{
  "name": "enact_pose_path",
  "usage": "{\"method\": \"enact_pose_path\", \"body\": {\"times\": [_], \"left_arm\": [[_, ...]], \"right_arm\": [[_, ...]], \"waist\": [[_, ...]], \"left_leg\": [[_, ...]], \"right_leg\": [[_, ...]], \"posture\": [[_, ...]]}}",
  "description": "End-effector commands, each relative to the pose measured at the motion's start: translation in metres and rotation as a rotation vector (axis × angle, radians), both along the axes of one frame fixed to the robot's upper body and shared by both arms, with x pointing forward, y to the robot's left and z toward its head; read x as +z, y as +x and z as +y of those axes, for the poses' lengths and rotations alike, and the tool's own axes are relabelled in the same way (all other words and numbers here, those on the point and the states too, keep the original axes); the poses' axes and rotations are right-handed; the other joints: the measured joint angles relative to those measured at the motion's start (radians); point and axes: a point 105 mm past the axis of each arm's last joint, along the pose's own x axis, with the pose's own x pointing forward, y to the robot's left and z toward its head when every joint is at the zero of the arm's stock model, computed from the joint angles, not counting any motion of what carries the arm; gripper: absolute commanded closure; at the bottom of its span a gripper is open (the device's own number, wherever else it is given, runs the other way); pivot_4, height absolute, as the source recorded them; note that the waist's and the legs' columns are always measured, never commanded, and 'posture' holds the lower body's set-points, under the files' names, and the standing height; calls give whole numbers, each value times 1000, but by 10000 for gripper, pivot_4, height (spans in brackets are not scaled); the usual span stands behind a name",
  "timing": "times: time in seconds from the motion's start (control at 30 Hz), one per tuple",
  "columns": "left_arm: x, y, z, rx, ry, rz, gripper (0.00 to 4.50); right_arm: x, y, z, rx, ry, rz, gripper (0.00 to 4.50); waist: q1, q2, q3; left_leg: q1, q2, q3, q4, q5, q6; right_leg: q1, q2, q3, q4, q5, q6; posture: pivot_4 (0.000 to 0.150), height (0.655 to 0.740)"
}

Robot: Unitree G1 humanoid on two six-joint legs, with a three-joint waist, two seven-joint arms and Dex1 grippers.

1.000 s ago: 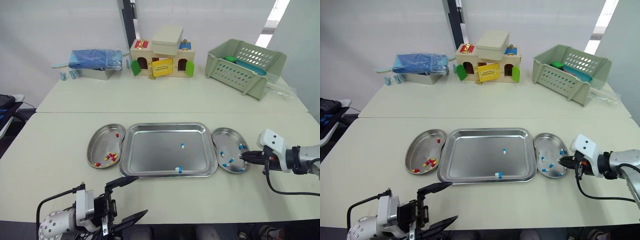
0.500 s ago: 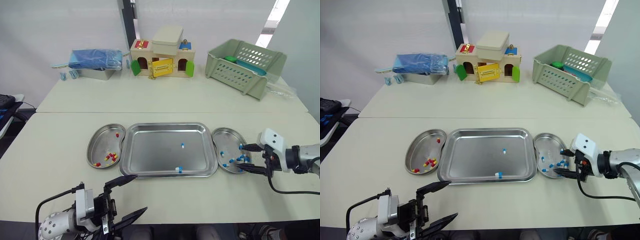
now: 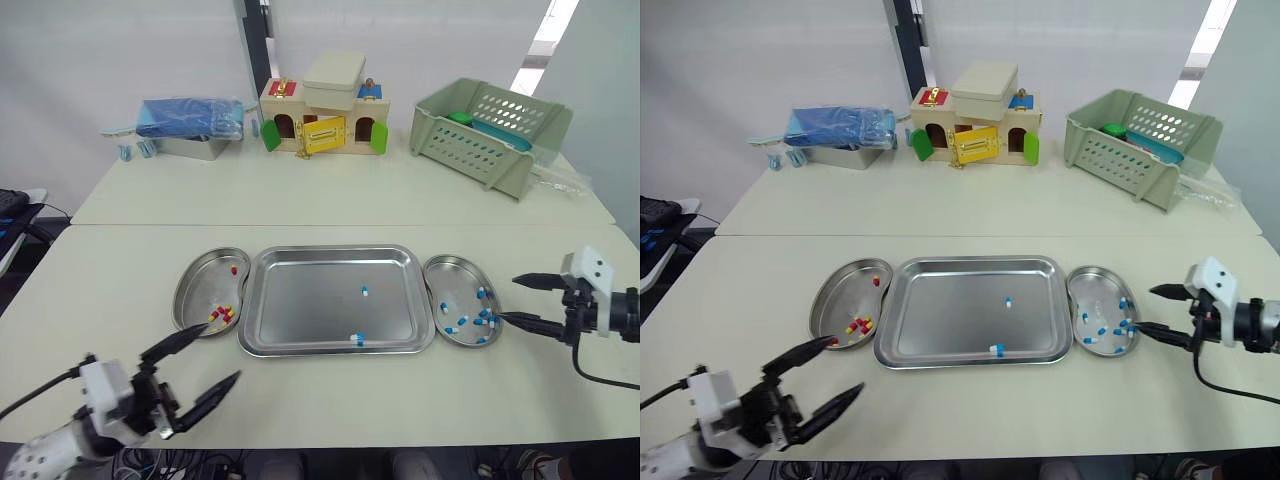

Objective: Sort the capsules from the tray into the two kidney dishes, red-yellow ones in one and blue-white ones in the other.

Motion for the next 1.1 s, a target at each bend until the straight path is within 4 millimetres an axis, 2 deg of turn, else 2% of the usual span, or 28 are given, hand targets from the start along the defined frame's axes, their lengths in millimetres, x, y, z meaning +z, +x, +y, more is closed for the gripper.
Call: {"method": "enact_pose_path", "body": {"times": [0.03,0.27,0.77,0.9,0.97,1.03,1.1], "left_arm": [[5,-12,28,93,51,7,0],[-3,-26,42,144,78,43,0],[-10,-22,33,93,67,36,0],[-12,-21,15,24,59,5,0],[-13,-20,-1,-19,28,-10,0],[-13,-19,-23,-79,-18,-23,0],[-13,-20,-38,-125,-46,-22,0]], "right_arm": [[9,9,-23,-32,-33,-34,217],[6,22,-39,-67,-50,-38,217],[17,24,-39,-33,-49,-60,217],[23,19,-22,66,-29,-62,217],[35,19,1,154,-4,-79,217],[47,15,34,281,5,-84,217],[51,8,61,379,3,-65,217]], "waist": [[-5,1,0],[-10,1,1],[-9,1,1],[-8,2,1],[-7,2,1],[-9,2,1],[-11,3,0]], "left_leg": [[1,0,0,0,0,0],[0,0,1,0,0,0],[0,0,1,0,0,0],[0,0,1,0,0,0],[0,0,1,0,0,0],[0,0,1,0,0,0],[0,0,1,0,0,0]], "right_leg": [[0,0,0,0,0,0],[0,0,1,0,0,0],[0,-1,1,0,0,0],[0,-1,1,0,0,0],[0,-1,1,0,0,0],[0,-1,1,0,0,0],[0,0,1,1,0,0]], "posture": [[1500,7400],[1500,7400],[1500,7400],[1500,7400],[1500,7400],[1500,7400],[1500,7400]]}}
